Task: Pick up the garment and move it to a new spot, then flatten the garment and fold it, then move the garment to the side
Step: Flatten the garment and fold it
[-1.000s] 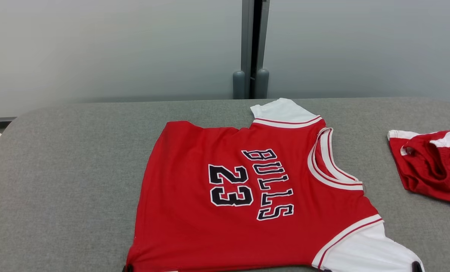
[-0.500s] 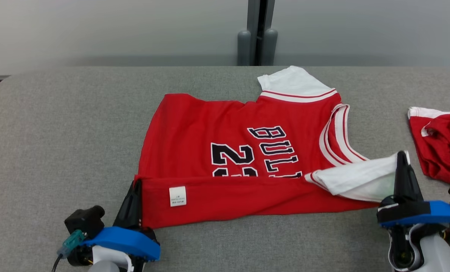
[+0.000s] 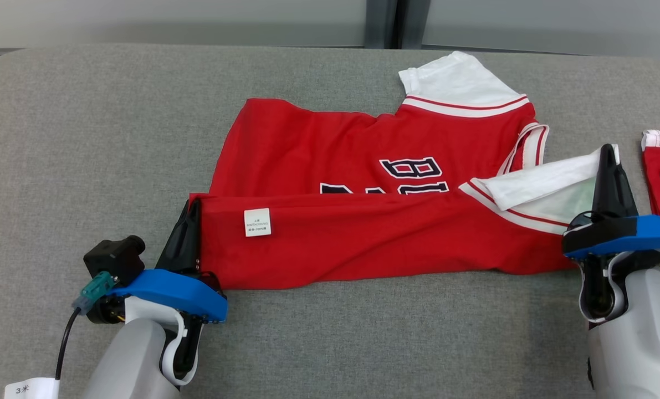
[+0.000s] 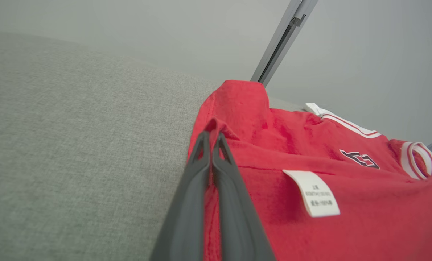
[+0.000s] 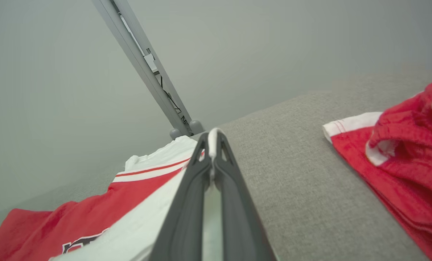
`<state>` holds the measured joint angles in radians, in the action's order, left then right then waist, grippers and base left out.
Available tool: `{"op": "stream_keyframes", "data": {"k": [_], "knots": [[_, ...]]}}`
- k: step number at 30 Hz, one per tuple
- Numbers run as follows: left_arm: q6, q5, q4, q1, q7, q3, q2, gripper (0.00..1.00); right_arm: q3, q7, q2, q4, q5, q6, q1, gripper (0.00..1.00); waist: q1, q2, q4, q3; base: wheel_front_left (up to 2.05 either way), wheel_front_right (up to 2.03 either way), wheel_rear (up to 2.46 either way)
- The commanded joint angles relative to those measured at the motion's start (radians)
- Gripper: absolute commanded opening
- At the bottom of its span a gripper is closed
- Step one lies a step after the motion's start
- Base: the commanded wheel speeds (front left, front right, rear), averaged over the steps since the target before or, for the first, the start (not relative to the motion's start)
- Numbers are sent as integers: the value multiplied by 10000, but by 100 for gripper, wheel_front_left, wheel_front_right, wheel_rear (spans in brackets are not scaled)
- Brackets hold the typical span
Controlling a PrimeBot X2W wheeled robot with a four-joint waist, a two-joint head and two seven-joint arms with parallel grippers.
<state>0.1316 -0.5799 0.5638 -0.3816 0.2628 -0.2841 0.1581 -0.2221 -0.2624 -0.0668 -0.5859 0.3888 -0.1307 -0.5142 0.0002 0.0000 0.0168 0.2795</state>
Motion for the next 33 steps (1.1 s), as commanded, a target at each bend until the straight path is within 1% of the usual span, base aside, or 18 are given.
{"op": "stream_keyframes", "data": {"k": [1,2,3,6,7,9,13,16,20,25,30,33], "knots": [[-17,17,120,-140,25,-11,83,25,22,-29,-53,-1,-394,0,-216,100,-2,0,1,22,0,0,0],[-17,72,148,-136,26,58,83,78,86,-29,-82,19,-627,0,-181,100,-2,0,-5,8,0,0,0],[-17,144,177,-74,25,130,66,100,183,-29,-140,101,-904,0,-106,100,-2,0,-10,-25,0,0,0],[-17,532,95,259,26,566,-47,100,325,-29,-285,536,-1798,0,401,100,-2,0,-2,-206,0,0,0],[-17,532,95,259,26,566,-47,100,325,-29,-285,536,-1798,0,401,100,-2,0,-2,-206,0,0,0],[-17,928,-107,592,26,1025,-192,100,236,-29,-259,889,-2348,0,825,100,-2,0,0,-399,0,0,0],[-17,1741,-409,1517,25,1628,-516,100,65,-29,-75,1431,-3191,0,1870,100,-2,0,-6,-886,0,0,0],[-15,2208,-554,2223,25,1770,-751,100,193,-29,40,1564,-3525,0,2643,100,-2,0,-48,-1277,0,0,0],[-17,2442,-636,3107,25,1991,-937,100,437,-29,141,1523,-3715,0,3603,100,-2,0,-102,-1800,0,0,0],[-17,2584,-733,3916,25,2064,-1055,100,728,-29,153,1277,-3525,1,4516,100,-2,0,-103,-2321,0,0,0],[-15,2427,-618,4314,25,1845,-1072,100,813,-29,148,1081,-3175,0,4986,100,-2,0,-107,-2599,0,0,0],[-17,2416,-511,4260,25,1731,-1067,100,903,-29,150,1073,-3085,0,5063,100,-2,0,-105,-2593,0,0,0]]}}
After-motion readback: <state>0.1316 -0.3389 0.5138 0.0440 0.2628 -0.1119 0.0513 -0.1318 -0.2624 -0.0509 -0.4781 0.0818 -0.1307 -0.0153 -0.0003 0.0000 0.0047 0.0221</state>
